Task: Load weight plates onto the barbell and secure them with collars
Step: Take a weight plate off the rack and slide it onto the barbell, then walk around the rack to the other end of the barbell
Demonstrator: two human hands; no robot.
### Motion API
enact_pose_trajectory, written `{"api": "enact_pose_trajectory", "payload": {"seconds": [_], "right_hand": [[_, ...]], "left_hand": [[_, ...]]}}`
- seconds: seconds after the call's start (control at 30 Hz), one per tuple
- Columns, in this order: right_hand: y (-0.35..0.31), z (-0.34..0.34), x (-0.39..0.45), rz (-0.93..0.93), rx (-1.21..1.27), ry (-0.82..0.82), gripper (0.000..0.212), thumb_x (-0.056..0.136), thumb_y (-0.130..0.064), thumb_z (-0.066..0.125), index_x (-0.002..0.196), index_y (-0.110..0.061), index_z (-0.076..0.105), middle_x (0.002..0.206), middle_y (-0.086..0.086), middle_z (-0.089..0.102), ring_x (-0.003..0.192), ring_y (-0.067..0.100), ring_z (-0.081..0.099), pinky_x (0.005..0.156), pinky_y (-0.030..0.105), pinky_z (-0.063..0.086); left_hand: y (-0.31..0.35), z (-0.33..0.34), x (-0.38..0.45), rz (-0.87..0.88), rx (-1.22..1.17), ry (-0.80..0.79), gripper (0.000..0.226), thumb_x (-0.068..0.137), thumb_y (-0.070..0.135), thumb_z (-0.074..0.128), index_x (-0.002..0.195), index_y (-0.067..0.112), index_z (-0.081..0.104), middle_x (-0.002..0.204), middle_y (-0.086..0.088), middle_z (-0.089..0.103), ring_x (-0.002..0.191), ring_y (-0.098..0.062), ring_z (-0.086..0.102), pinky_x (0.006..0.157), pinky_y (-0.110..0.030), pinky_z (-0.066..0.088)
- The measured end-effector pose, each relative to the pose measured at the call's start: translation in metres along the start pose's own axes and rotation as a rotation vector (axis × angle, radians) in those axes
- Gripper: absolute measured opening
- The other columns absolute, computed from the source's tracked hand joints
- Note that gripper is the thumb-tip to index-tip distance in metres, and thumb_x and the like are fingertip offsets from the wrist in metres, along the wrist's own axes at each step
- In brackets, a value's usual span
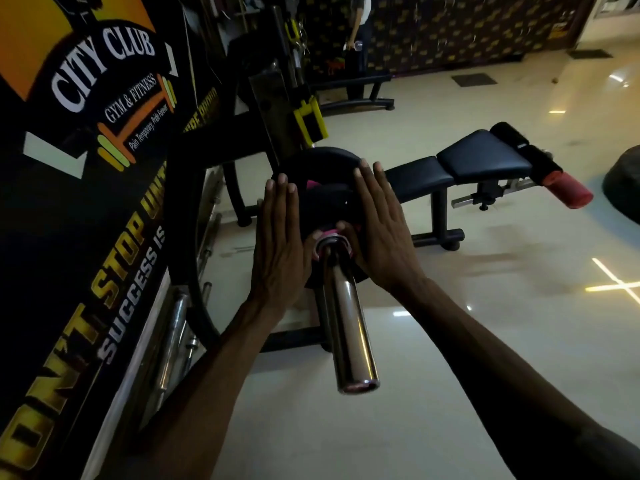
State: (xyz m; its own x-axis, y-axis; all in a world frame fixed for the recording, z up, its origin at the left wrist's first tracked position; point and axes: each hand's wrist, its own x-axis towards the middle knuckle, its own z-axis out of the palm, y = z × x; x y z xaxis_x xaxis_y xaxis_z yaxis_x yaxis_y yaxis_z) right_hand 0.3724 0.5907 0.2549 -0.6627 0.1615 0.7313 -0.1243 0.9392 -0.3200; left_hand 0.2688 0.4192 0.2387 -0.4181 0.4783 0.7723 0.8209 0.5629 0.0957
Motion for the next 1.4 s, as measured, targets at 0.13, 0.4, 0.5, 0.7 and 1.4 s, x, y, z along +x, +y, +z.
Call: {"api": "enact_pose_trajectory", "payload": {"seconds": [0.13, 0.4, 0.5, 0.7, 1.4], "right_hand": [[0.023, 0.023, 0.040, 0.044, -0.029, -0.050, 0.076, 0.107, -0.042, 0.050, 0.164, -0.009, 0.013, 0.173, 0.013, 0.009, 0.162, 0.030, 0.002, 0.128, 0.057, 0.017], [0.040, 0.040, 0.060, 0.109, -0.001, -0.097, 0.072, 0.105, -0.043, 0.053, 0.163, -0.014, 0.021, 0.171, 0.008, 0.021, 0.161, 0.023, 0.012, 0.128, 0.053, 0.021], [0.034, 0.033, 0.061, 0.149, -0.006, -0.130, 0.072, 0.105, -0.044, 0.052, 0.163, -0.015, 0.021, 0.171, 0.007, 0.021, 0.161, 0.023, 0.012, 0.129, 0.053, 0.021], [0.005, 0.005, 0.054, 0.256, 0.037, -0.235, 0.074, 0.107, -0.039, 0.049, 0.166, -0.018, 0.008, 0.175, 0.005, 0.000, 0.161, 0.025, -0.006, 0.129, 0.061, 0.009], [-0.198, -0.161, -0.334, 0.770, -0.135, -0.306, 0.064, 0.103, -0.044, 0.055, 0.159, -0.018, 0.035, 0.166, -0.001, 0.033, 0.153, 0.017, 0.032, 0.111, 0.040, 0.047]], "left_hand": [[-0.028, 0.034, 0.032, -0.042, -0.016, -0.059, 0.085, 0.108, 0.043, 0.049, 0.165, 0.009, -0.005, 0.174, -0.015, 0.000, 0.162, -0.027, -0.004, 0.132, -0.048, 0.008], [-0.039, 0.045, 0.050, -0.145, -0.159, -0.152, 0.078, 0.106, 0.033, 0.050, 0.164, 0.019, 0.000, 0.173, -0.010, 0.002, 0.158, -0.008, -0.014, 0.127, -0.061, 0.020], [-0.033, 0.037, 0.054, -0.177, -0.180, -0.212, 0.080, 0.105, 0.027, 0.054, 0.165, 0.012, 0.003, 0.174, -0.013, 0.006, 0.159, -0.019, -0.003, 0.128, -0.060, 0.016], [-0.024, -0.013, 0.045, -0.196, -0.316, -0.366, 0.076, 0.109, 0.034, 0.046, 0.167, 0.016, -0.001, 0.176, -0.004, -0.001, 0.162, -0.019, -0.002, 0.130, -0.050, 0.018], [0.125, -0.199, -0.271, -0.310, -0.424, -0.763, 0.069, 0.100, 0.062, 0.047, 0.155, 0.021, 0.040, 0.154, -0.006, 0.052, 0.141, -0.024, 0.050, 0.110, -0.039, 0.043]]}}
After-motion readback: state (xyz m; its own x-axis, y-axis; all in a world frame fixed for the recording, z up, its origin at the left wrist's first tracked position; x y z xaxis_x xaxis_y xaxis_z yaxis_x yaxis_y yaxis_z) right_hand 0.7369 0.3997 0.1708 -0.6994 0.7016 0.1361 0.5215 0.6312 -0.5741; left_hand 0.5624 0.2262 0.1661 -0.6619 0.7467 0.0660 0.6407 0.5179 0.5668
